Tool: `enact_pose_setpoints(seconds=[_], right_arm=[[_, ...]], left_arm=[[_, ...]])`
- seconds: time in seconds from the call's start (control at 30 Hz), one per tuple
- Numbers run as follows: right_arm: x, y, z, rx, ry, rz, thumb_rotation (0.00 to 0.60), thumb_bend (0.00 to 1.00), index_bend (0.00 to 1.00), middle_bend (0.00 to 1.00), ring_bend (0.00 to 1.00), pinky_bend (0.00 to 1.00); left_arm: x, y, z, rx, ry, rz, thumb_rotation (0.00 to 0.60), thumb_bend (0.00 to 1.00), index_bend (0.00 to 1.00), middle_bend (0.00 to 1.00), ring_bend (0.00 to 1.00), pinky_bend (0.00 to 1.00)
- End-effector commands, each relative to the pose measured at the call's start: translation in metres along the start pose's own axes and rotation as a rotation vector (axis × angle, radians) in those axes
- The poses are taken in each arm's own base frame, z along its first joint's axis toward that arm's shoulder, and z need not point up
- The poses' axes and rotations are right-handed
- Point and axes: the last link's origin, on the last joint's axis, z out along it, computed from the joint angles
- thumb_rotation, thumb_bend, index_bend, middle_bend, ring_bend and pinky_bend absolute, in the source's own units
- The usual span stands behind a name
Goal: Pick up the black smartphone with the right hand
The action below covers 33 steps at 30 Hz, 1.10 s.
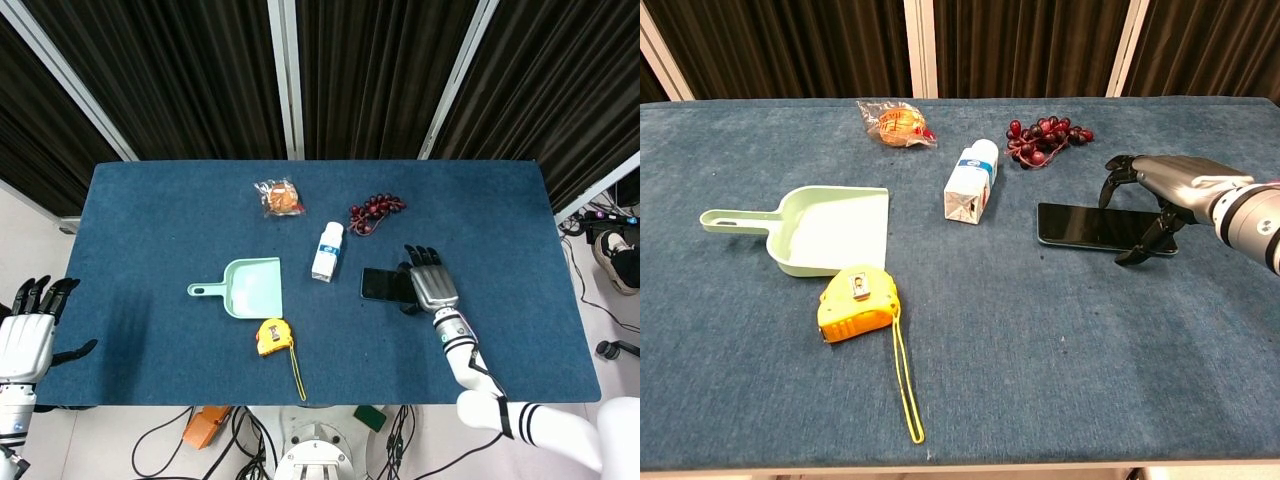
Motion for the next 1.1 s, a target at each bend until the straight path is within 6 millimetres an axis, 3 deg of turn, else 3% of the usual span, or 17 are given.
enact_pose_setpoints(seconds=[0.03, 0.53, 0.9, 1.1], right_arm=[[-0.001, 0.0, 0.001, 0.001, -0.004, -0.002, 0.6, 0.23, 0.41, 0.09, 0.0, 0.03], [0.007, 0.009, 0.006, 0.012, -0.024, -0.007, 0.6, 0.61, 0.44, 0.09, 0.0, 0.03], [0.036, 0.034, -0.015, 0.074, -0.185, -0.028, 0.6, 0.71, 0.44, 0.09, 0.0, 0.0], [0.044, 0.038, -0.012, 0.079, -0.187, -0.057, 0.6, 0.72, 0.42, 0.09, 0.0, 0.0]], left_arm=[[0.0, 0.0, 0.0, 0.001, -0.001, 0.0, 0.6, 0.09, 0.14, 0.13, 0.06, 0.0], [0.002, -0.001, -0.001, 0.003, 0.004, 0.01, 0.6, 0.09, 0.14, 0.13, 0.06, 0.0], [0.005, -0.001, -0.002, 0.009, 0.006, 0.018, 0.6, 0.09, 0.14, 0.13, 0.06, 0.0], [0.006, 0.001, 0.0, 0.0, 0.003, 0.021, 0.6, 0.09, 0.14, 0.13, 0.06, 0.0]])
